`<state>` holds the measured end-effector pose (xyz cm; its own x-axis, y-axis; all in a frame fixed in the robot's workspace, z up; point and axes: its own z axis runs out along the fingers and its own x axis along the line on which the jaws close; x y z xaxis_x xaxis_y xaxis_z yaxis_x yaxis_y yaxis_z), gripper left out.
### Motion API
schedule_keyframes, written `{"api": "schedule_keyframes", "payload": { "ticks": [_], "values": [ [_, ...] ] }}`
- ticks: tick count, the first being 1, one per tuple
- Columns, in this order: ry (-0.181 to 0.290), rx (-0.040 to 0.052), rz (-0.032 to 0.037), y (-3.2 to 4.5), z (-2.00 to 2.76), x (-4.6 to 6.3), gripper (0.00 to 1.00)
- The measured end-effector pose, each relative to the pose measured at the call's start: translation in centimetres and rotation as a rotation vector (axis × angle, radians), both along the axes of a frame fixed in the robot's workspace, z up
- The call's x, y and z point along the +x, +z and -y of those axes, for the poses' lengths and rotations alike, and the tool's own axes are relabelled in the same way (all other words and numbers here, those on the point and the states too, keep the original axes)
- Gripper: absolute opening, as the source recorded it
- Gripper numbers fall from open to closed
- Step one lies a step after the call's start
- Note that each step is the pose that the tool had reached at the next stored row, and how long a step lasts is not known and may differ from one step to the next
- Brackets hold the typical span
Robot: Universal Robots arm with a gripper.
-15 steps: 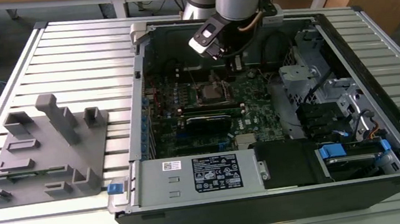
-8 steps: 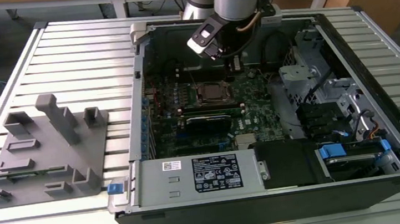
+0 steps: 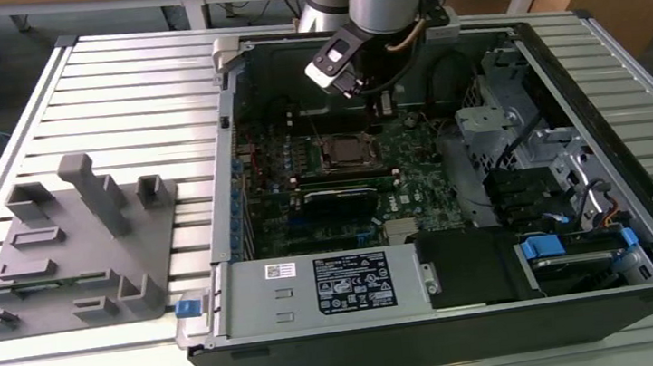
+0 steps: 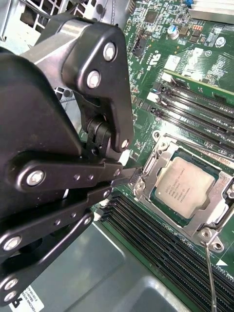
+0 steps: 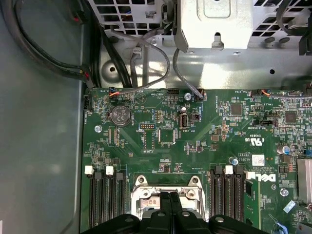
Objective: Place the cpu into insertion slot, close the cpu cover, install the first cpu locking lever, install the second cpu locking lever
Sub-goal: 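Close the cpu cover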
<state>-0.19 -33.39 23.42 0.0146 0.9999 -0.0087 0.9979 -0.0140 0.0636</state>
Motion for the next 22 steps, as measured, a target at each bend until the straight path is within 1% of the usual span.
{"api": "schedule_keyframes", "payload": {
  "ticks": [2, 3, 5, 7, 13, 15, 18, 22],
  "values": [
    [0.000, -0.0001, -0.0016, 0.00, 0.00, 0.0, 0.11],
    [0.000, 0.0001, -0.0046, -0.01, 0.00, 0.0, 0.11],
    [0.000, 0.0002, -0.0170, -0.04, 0.00, 0.0, 0.11],
    [0.000, -0.0002, -0.0225, -0.03, 0.00, 0.0, 0.11],
    [0.000, 0.0000, -0.0234, -0.05, 0.00, -0.1, 0.11],
    [0.000, 0.0002, -0.0233, -0.08, 0.00, -0.5, 0.11],
    [0.000, 0.0001, -0.0234, -0.14, -0.02, -1.6, 0.11],
    [0.000, 0.0000, -0.0234, -0.21, -0.03, -2.4, 0.11]
  ]
}}
